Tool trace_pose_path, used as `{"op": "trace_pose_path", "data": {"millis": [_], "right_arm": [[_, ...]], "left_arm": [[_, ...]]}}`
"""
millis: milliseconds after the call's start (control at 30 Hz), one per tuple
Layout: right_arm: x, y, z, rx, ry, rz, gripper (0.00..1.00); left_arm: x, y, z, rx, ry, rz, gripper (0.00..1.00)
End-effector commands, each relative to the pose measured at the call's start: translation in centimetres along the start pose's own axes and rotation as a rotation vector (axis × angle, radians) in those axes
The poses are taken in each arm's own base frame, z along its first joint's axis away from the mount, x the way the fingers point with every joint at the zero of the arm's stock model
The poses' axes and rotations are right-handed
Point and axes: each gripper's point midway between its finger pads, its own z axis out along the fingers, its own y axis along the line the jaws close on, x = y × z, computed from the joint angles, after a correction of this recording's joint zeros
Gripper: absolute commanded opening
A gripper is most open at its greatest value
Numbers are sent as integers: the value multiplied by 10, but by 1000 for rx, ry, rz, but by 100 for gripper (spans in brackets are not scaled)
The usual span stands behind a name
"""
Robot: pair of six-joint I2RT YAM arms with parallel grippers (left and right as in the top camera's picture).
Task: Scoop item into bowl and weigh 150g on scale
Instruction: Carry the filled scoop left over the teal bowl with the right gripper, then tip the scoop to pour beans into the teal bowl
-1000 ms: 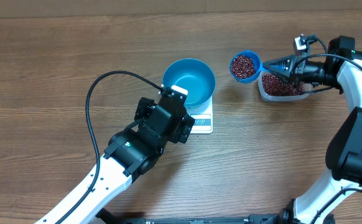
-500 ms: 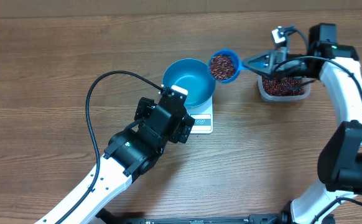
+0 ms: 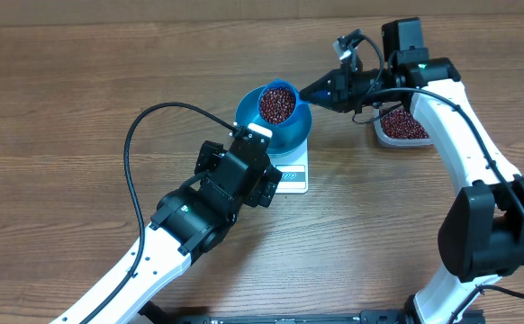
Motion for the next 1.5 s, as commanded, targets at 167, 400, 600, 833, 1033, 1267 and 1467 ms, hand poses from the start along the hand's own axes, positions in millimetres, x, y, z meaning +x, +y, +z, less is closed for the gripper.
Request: {"op": "trace_pose_path", "data": {"millis": [167, 400, 600, 833, 1033, 1267, 1467], "right_arm": [[-7, 23, 1, 65, -39, -118, 4], [-1, 20, 19, 184, -37, -162, 4], [0, 13, 21, 261, -47, -167, 4], [4, 3, 19, 332, -33, -188, 4], [5, 7, 19, 391, -49, -239, 4], [2, 23, 9, 418, -90, -310, 4], [1, 32, 3, 415, -106, -348, 4]], "left_arm": [[-11, 2, -4, -5, -26, -12, 99], [-11, 2, -4, -5, -26, -12, 99], [-11, 2, -4, -5, -26, -12, 100], [-11, 2, -4, -5, -26, -12, 99], [-11, 2, -4, -5, -26, -12, 99], [-11, 2, -4, -5, -26, -12, 100], [-11, 2, -4, -5, -26, -12, 100]]}}
